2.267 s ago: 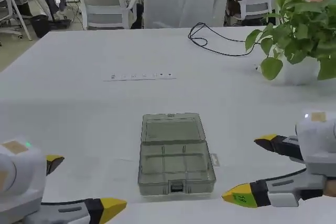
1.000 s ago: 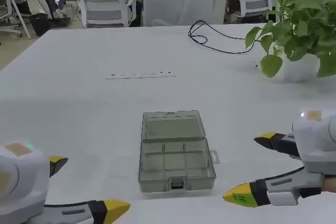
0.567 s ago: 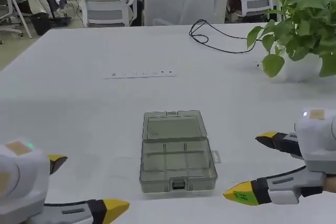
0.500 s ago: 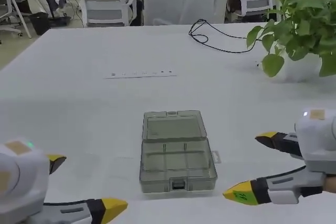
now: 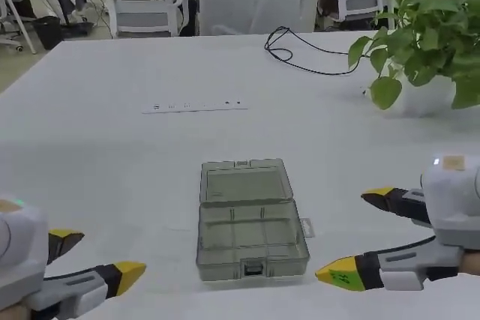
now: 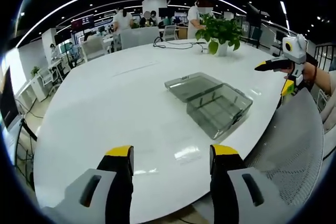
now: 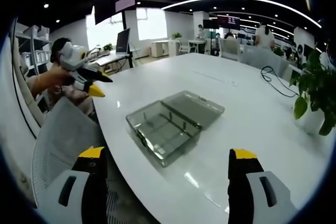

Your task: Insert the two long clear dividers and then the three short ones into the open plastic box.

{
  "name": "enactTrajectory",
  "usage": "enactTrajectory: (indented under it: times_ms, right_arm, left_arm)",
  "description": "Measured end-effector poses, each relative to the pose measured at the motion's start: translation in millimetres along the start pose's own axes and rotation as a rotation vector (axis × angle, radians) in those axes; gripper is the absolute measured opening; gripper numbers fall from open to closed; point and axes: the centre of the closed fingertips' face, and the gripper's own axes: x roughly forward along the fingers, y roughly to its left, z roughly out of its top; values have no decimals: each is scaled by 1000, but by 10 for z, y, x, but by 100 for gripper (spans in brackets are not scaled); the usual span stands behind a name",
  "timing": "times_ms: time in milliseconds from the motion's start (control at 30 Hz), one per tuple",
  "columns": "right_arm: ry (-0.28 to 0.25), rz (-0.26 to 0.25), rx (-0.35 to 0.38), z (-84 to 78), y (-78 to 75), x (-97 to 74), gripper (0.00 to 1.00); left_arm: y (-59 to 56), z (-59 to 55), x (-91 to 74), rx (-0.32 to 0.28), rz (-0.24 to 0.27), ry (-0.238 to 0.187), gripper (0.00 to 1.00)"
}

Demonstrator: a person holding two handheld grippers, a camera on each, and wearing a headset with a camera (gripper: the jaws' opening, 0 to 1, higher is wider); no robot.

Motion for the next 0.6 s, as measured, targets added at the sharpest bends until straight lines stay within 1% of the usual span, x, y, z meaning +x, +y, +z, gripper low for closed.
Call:
enactTrajectory:
  times_ms: [67,133,200,233,267,300,433,500,533,600]
  right_arm:
    - [2,0,4,-5,-4,12,96]
    - [6,-1,7,-12,-5,27,96]
    - [8,0,11,-13,-1,36,96]
    - [7,-1,15,-11,-1,41,96]
    - [7,0,18,-10,1,43,96]
    - [9,0,21,-12,1,47,95]
    - [13,-6,30,-28,-6,61,95]
    - [14,-8,36,-37,-11,68,95]
    - [17,-11,39,-43,-12,71,95]
    - [19,-14,44,-52,-14,75,95]
  left_arm:
    - [51,-27,27,2,8,13,57]
    - [132,-58,55,0,26,25,54]
    - [217,-99,73,-5,56,49,53]
    - [278,-101,82,6,84,48,53]
    - [308,-106,89,21,95,50,52]
    - [329,-136,102,25,101,67,51]
    - [366,-189,167,-1,90,79,51]
    - [392,-241,205,15,97,100,51]
    - [413,-282,230,27,102,119,50]
    - [430,-320,268,28,103,131,49]
